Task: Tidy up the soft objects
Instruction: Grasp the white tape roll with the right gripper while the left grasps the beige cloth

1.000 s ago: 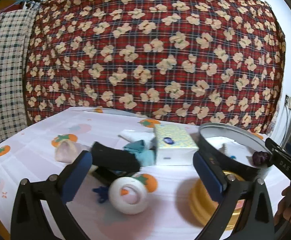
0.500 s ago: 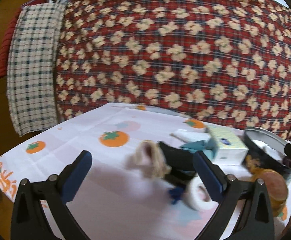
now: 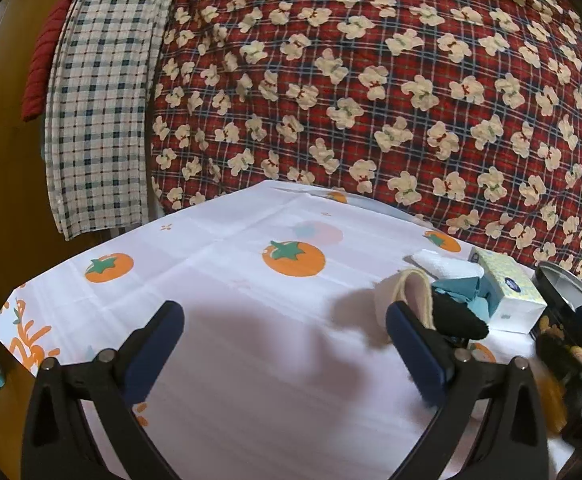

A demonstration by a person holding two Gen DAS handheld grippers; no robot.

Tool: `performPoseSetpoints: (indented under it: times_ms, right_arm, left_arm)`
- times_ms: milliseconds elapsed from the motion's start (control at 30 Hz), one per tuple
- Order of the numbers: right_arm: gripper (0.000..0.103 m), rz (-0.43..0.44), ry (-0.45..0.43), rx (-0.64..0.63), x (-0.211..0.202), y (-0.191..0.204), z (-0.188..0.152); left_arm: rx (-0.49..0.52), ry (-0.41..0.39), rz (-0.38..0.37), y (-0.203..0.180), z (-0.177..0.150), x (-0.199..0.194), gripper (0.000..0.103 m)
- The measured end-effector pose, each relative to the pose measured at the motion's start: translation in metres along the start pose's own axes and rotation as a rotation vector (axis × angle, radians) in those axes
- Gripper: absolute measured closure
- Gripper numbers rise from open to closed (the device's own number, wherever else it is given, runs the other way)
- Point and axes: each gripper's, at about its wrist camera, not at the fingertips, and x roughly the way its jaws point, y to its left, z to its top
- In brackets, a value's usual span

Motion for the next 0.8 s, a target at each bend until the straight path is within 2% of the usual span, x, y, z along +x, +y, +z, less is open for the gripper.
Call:
performPoseSetpoints:
  times_ms: [133, 333, 400, 467, 533, 600, 667, 700, 767, 800]
  right_arm:
    - [0.011, 0.046, 0.113, -0.062, 0.024, 0.015, 0.0]
    - [0.012, 0.078, 0.274, -0.031, 0.06, 0.013, -0.006]
    - [0.018, 0.082, 0.314, -0.016, 0.067, 0.01, -0.008]
    - [0.031, 0.1, 0.339, -0.016, 0.071, 0.01, -0.01]
    - [0.038, 0.099, 0.369, -0.022, 0.076, 0.012, -0.011]
    - [0.038, 0.101, 0.389, -0.016, 0.078, 0.011, -0.012]
    - [0.038, 0.114, 0.372, 0.01, 0.075, 0.006, -0.011]
    - [0.038, 0.122, 0.357, 0.027, 0.072, 0.002, -0.01]
    - [0.038, 0.143, 0.314, 0.057, 0.063, -0.003, -0.008]
    - [0.038, 0.148, 0.289, 0.069, 0.059, -0.005, -0.007]
  left_arm:
    - [-0.024, 0.007, -0.013, 0.007, 0.002, 0.003, 0.001]
    - [-0.058, 0.029, -0.118, 0.008, 0.008, 0.007, 0.001]
    - [-0.054, 0.031, -0.155, 0.004, 0.012, 0.006, 0.001]
    - [-0.039, 0.038, -0.195, -0.004, 0.017, 0.006, 0.001]
    - [-0.004, 0.064, -0.229, -0.016, 0.021, 0.012, 0.001]
    - [0.024, 0.093, -0.241, -0.028, 0.022, 0.019, 0.001]
    - [0.051, 0.131, -0.247, -0.04, 0.022, 0.03, 0.001]
    - [0.061, 0.148, -0.249, -0.045, 0.022, 0.035, 0.003]
    - [0.078, 0.153, -0.242, -0.052, 0.021, 0.043, 0.028]
    - [0.081, 0.168, -0.228, -0.053, 0.02, 0.046, 0.03]
